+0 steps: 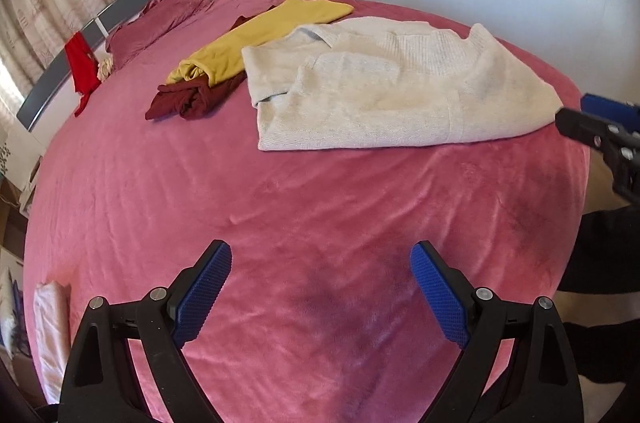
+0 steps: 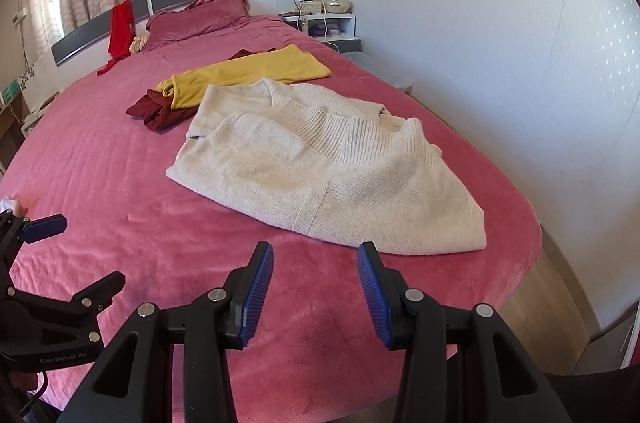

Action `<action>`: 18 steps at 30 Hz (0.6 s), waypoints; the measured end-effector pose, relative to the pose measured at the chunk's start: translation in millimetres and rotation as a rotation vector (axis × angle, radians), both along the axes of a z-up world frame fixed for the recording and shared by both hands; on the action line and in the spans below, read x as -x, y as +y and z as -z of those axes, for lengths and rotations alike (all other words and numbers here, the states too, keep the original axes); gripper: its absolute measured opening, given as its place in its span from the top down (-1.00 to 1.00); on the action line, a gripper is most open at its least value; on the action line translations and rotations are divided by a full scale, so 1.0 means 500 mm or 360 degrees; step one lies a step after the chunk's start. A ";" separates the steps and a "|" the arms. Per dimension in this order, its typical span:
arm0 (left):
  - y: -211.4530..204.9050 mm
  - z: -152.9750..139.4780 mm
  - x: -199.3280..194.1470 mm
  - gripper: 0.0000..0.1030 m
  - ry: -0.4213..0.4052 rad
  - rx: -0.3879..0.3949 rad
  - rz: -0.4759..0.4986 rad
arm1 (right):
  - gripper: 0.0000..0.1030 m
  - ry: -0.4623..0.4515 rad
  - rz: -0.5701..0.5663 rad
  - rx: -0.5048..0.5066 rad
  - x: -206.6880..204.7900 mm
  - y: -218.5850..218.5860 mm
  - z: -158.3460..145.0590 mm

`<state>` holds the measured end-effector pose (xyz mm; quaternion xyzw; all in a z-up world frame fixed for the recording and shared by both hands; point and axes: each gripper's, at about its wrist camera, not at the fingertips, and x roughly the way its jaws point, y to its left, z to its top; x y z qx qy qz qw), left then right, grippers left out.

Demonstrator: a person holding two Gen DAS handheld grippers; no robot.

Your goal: Fold clothes

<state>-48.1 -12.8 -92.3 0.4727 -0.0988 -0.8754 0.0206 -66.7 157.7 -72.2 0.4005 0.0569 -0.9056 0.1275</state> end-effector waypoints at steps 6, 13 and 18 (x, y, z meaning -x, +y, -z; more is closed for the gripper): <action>-0.037 0.004 0.049 -0.80 -0.0006 -0.0101 0.0022 | 0.14 -0.0108 0.0025 0.0116 0.025 0.024 0.029; -0.157 0.036 0.203 -0.80 -0.0148 -0.0258 -0.0007 | 0.14 -0.0344 0.0219 0.0550 0.117 0.171 0.109; -0.217 0.078 0.308 -0.80 -0.0307 -0.0396 0.0037 | 0.14 -0.0385 0.0295 0.0707 0.196 0.272 0.137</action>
